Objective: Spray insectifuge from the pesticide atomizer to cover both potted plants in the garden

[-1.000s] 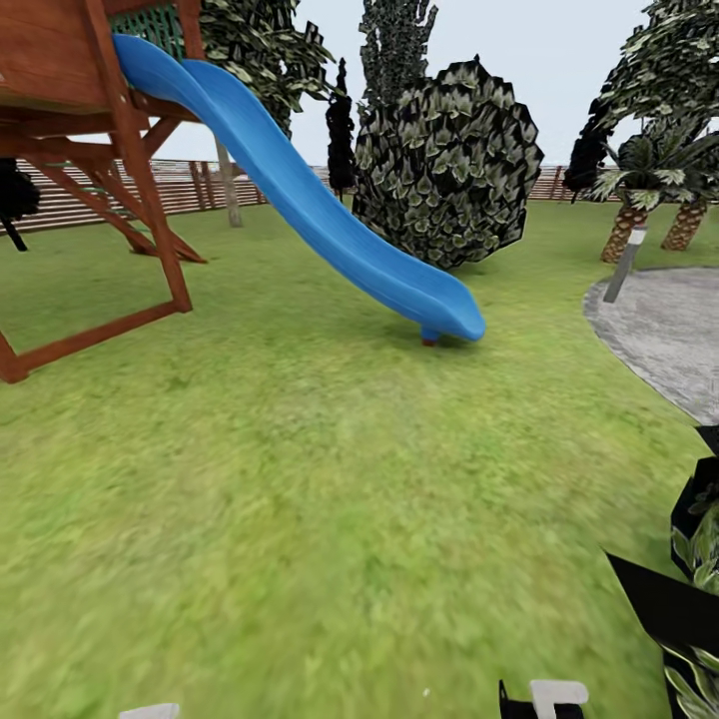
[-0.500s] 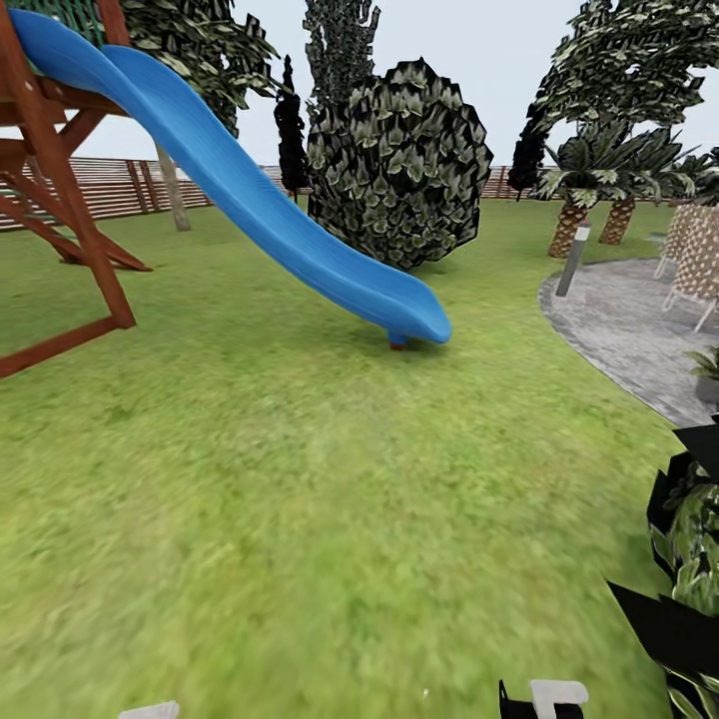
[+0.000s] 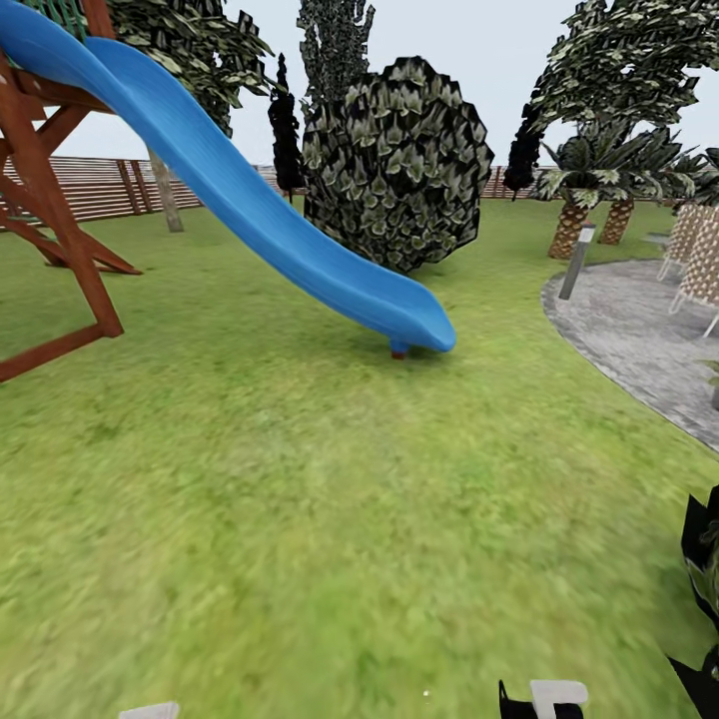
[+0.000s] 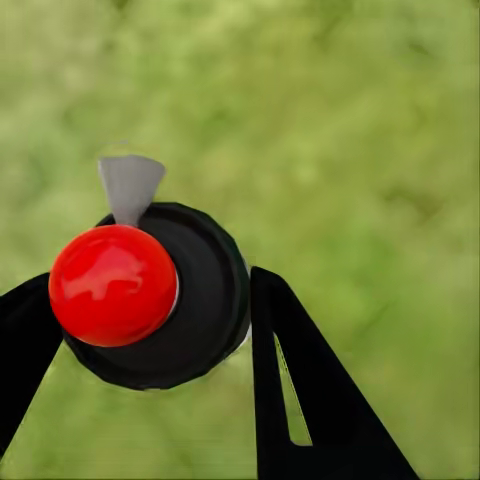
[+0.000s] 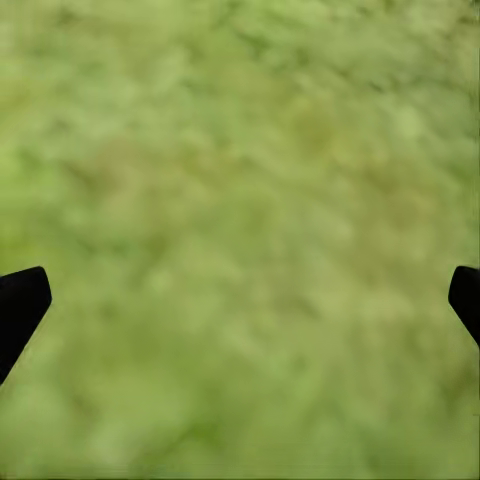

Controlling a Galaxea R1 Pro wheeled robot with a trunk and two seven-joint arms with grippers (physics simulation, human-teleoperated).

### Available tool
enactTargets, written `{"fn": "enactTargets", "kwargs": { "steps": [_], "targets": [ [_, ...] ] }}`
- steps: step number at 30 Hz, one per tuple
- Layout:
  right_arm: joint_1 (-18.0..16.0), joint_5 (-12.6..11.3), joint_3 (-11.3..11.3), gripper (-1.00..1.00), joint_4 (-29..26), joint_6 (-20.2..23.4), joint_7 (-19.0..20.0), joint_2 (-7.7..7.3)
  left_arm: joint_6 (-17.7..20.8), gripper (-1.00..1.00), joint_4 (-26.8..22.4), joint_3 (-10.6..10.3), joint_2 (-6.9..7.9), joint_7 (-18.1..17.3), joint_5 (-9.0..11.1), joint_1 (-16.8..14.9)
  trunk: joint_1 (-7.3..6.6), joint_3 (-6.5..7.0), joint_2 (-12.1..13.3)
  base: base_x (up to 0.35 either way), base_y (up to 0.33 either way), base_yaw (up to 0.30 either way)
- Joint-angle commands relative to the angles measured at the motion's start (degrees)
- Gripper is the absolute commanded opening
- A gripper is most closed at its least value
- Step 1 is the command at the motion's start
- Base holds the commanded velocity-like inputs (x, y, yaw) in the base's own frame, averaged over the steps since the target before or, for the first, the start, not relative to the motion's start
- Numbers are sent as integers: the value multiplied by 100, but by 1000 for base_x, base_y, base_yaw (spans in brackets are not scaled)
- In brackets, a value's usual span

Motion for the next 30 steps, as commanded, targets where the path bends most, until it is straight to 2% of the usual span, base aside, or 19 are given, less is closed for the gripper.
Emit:
{"fn": "enactTargets", "kwargs": {
  "steps": [1,30],
  "targets": [
    [-4,61,-23,100,5,-11,-33,1,-9,-100,9,31,0,-57,52,-3,2,-5,-2,335,69,0],
    [-4,52,-22,100,4,-11,-35,7,-9,-100,14,31,0,-57,50,-3,2,-5,-2,336,4,0]
  ]
}}
